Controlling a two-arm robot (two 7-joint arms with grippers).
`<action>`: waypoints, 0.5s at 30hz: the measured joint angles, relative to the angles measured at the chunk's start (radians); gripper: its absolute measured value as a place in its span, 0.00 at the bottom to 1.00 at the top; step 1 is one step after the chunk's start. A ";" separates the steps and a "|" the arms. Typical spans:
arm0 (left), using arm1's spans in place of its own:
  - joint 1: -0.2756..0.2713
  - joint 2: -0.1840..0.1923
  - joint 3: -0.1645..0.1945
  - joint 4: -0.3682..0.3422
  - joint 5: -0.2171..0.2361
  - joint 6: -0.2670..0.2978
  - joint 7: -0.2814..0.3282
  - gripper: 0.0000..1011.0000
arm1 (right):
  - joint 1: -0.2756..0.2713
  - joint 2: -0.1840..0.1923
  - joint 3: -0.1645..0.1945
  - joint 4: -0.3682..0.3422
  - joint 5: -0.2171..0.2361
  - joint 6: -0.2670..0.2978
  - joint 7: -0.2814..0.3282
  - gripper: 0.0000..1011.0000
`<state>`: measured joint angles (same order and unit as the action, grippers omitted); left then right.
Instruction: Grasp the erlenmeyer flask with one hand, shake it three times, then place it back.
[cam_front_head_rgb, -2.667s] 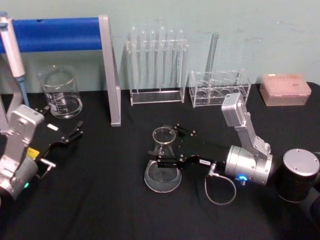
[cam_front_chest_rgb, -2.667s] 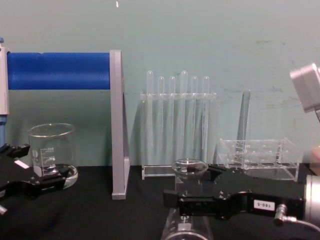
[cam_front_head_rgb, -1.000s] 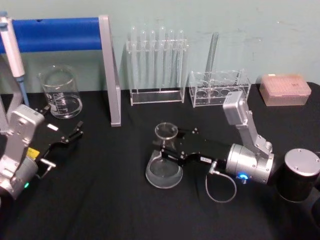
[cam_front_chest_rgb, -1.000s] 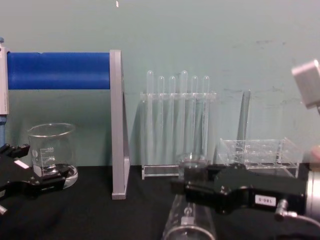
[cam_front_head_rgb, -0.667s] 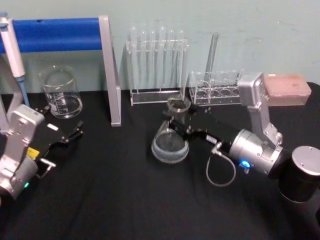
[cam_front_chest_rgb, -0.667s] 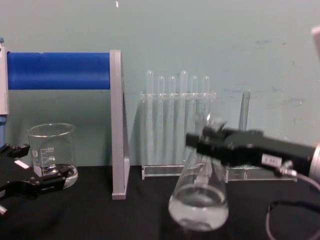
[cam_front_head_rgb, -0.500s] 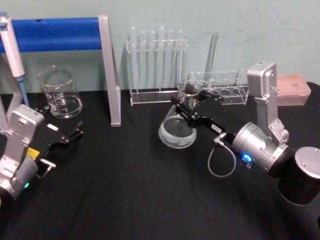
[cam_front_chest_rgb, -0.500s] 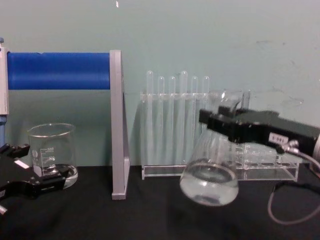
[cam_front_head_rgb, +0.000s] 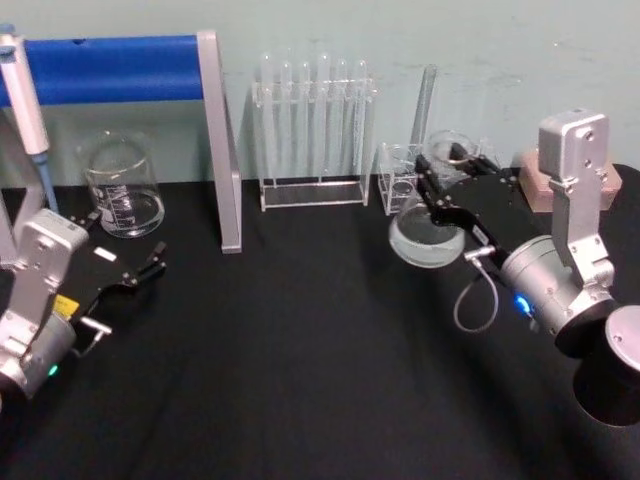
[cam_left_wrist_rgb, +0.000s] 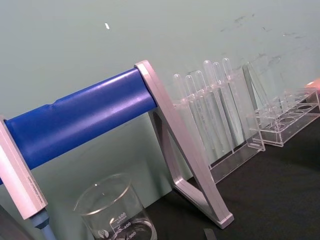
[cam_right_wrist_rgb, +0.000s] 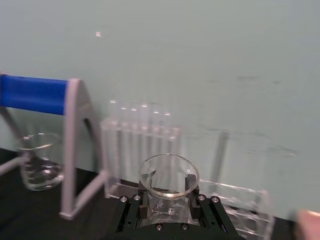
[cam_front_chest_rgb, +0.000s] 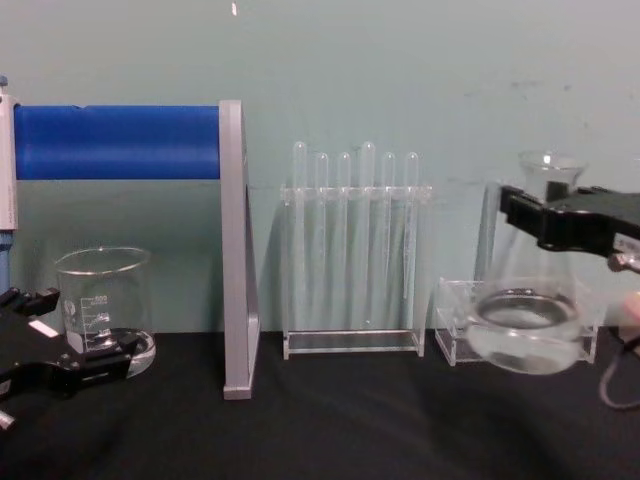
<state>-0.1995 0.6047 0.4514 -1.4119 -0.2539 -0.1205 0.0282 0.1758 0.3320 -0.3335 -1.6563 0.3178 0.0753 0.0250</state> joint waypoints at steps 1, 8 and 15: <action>0.000 0.000 0.000 0.000 0.000 0.000 0.000 0.99 | -0.006 -0.004 0.009 -0.003 -0.012 0.006 -0.018 0.45; 0.000 0.000 0.000 0.000 0.000 0.000 0.000 0.99 | -0.022 -0.022 0.031 -0.009 -0.043 0.021 -0.053 0.45; 0.000 0.000 0.000 0.000 0.000 0.000 0.000 0.99 | -0.021 -0.032 0.028 -0.007 -0.055 0.014 -0.016 0.45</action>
<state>-0.1996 0.6047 0.4514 -1.4119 -0.2539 -0.1205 0.0283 0.1546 0.3000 -0.3057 -1.6629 0.2624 0.0897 0.0086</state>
